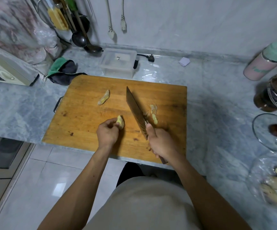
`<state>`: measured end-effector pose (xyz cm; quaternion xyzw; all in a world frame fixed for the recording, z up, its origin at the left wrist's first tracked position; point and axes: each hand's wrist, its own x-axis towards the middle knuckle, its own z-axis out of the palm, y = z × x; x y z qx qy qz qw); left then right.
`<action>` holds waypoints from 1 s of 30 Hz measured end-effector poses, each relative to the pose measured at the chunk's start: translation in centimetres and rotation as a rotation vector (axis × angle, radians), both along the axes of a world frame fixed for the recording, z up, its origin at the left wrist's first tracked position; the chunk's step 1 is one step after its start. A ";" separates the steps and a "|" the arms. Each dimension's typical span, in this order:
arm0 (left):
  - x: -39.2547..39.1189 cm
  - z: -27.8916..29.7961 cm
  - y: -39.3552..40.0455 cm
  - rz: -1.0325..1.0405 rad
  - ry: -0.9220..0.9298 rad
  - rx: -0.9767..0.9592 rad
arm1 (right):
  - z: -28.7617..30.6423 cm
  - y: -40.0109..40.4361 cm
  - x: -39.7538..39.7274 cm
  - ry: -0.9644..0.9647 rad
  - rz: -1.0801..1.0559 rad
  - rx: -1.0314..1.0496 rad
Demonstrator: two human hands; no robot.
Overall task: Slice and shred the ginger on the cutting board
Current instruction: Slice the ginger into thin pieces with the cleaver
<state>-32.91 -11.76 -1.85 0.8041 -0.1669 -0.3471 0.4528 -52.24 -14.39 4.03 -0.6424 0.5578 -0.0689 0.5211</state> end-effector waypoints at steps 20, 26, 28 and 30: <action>-1.9 0.6 0.0 -0.065 -0.181 -0.017 | 2.3 1.8 1.5 -0.079 0.067 0.051; -2.4 0.8 -0.3 -0.042 -0.191 0.007 | 2.5 1.9 1.7 -0.069 0.088 0.019; -2.6 1.0 -0.3 -0.037 -0.196 0.015 | 2.5 2.0 1.6 -0.070 0.083 0.025; -2.5 1.1 -0.2 -0.027 -0.187 0.015 | 2.5 2.0 1.5 -0.076 0.073 0.037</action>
